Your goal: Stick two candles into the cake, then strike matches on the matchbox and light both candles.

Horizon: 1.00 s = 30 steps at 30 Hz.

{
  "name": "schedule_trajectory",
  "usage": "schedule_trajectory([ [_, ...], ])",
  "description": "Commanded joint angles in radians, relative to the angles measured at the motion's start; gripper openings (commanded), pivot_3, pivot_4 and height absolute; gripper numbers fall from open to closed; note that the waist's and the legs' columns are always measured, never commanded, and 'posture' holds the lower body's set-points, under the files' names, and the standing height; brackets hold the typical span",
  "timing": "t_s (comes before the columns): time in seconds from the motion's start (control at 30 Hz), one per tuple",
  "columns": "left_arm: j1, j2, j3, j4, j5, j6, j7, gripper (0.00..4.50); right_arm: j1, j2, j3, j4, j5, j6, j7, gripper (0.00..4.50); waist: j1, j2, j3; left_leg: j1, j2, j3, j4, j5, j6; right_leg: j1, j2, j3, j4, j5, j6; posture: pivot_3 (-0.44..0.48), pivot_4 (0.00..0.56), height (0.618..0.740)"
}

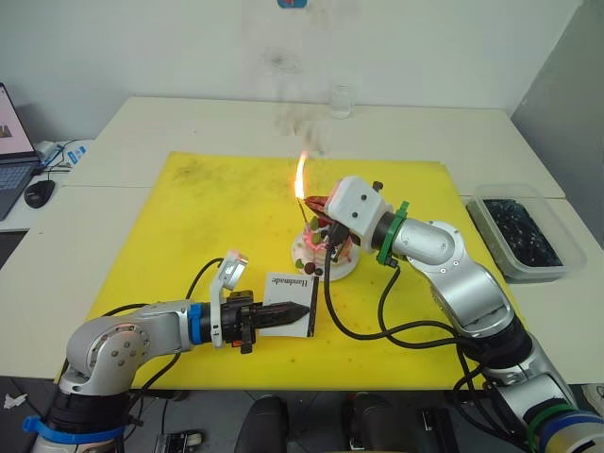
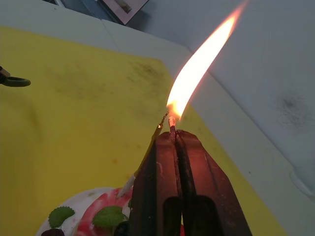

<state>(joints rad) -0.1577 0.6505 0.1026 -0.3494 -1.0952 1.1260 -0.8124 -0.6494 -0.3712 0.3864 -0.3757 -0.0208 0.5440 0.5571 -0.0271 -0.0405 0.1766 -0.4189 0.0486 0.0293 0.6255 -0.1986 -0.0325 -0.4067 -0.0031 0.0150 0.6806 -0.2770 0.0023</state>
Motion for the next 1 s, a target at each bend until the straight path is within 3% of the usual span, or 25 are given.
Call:
schedule_trajectory([
  [0.03, -0.004, -0.007, 0.0, -0.027, -0.009, -0.013, 0.004, 0.0, -0.008, 0.002, 0.001, -0.029, -0.017, -0.004, 0.009, 0.05, 0.0, 0.0, 0.0, 0.0, 0.0, 0.0, 0.0, 0.0, 0.0, 0.0, 0.0, 0.0, 0.0, 0.0, 0.0, 0.0, 0.15, 0.74],
  [1.0, -0.013, -0.013, -0.015, -0.02, -0.008, -0.018, 0.008, 0.0, 0.004, 0.032, -0.016, -0.043, -0.031, 0.028, 0.014, 0.05, 0.0, 0.0, 0.0, 0.0, 0.0, 0.0, 0.0, 0.0, 0.0, 0.0, 0.0, 0.0, 0.0, 0.0, 0.0, 0.0, 0.15, 0.74],
])
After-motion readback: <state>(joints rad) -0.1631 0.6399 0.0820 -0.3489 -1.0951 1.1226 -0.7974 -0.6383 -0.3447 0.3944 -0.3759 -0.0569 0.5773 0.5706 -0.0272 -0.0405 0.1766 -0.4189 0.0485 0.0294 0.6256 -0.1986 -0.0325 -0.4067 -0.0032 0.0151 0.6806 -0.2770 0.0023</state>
